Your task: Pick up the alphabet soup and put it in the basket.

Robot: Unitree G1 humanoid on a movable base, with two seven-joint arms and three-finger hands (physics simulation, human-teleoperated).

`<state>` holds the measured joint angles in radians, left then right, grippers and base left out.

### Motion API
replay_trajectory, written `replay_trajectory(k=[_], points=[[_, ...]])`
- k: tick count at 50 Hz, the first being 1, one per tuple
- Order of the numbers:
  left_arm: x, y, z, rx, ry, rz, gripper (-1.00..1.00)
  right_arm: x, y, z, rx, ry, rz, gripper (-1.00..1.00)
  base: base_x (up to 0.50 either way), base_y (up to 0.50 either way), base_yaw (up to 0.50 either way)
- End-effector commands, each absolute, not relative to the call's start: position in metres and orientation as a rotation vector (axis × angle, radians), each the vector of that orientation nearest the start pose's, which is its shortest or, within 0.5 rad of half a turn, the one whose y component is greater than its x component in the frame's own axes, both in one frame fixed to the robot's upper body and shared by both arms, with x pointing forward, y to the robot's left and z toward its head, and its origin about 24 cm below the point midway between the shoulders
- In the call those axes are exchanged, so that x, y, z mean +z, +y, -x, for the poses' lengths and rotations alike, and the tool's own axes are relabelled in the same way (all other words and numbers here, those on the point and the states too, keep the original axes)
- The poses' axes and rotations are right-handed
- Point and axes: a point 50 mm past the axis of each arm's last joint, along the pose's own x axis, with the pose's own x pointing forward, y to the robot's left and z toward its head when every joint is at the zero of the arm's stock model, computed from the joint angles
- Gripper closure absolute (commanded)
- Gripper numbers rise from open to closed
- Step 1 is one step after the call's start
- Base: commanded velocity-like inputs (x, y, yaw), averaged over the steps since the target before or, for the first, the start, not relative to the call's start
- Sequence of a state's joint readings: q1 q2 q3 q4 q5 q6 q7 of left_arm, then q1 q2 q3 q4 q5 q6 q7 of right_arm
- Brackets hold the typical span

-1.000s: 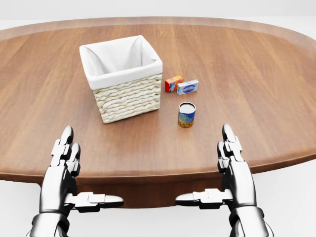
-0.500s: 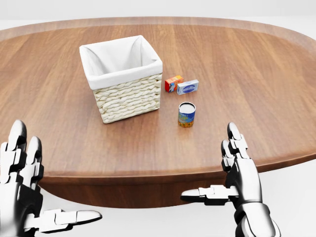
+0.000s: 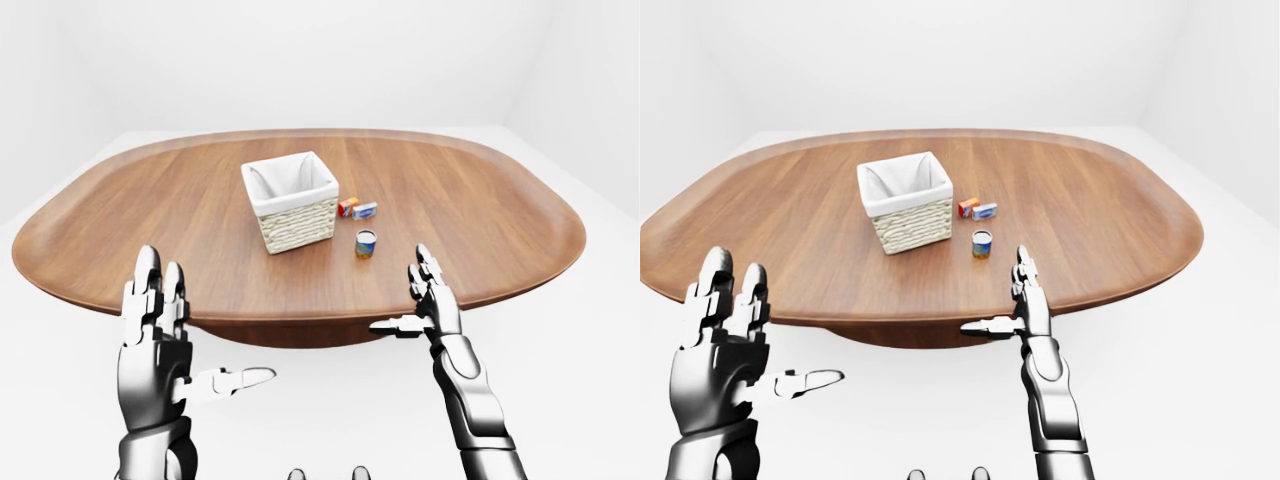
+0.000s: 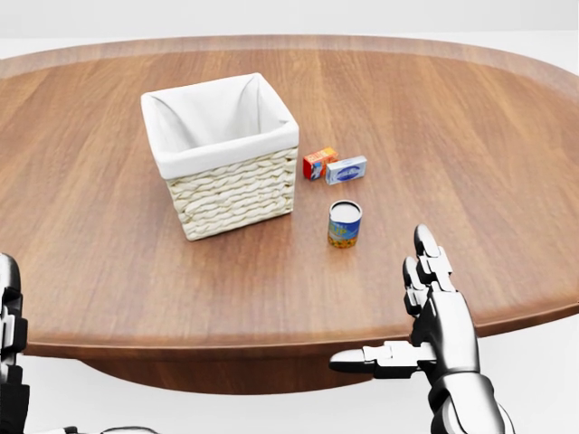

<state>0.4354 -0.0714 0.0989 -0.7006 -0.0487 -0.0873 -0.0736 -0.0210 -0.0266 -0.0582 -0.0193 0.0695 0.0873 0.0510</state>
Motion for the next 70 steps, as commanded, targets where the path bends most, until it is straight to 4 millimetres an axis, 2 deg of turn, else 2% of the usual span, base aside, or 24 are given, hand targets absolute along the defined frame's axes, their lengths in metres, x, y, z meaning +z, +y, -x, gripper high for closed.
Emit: replay_trajectory(k=[1, 70], points=[[0.1269, 0.1844, -0.1493, 0.184, -0.369, 0.000, -1.00, 0.0424, -0.1633, -0.2581, 0.002, 0.048, -0.042, -1.00, 0.28, 0.00, 0.00], [0.1292, 0.1852, -0.1458, 0.179, -0.376, 0.015, -1.00, 0.0430, -0.1602, -0.2528, 0.016, 0.039, -0.033, -1.00, 0.32, 0.00, 0.00]])
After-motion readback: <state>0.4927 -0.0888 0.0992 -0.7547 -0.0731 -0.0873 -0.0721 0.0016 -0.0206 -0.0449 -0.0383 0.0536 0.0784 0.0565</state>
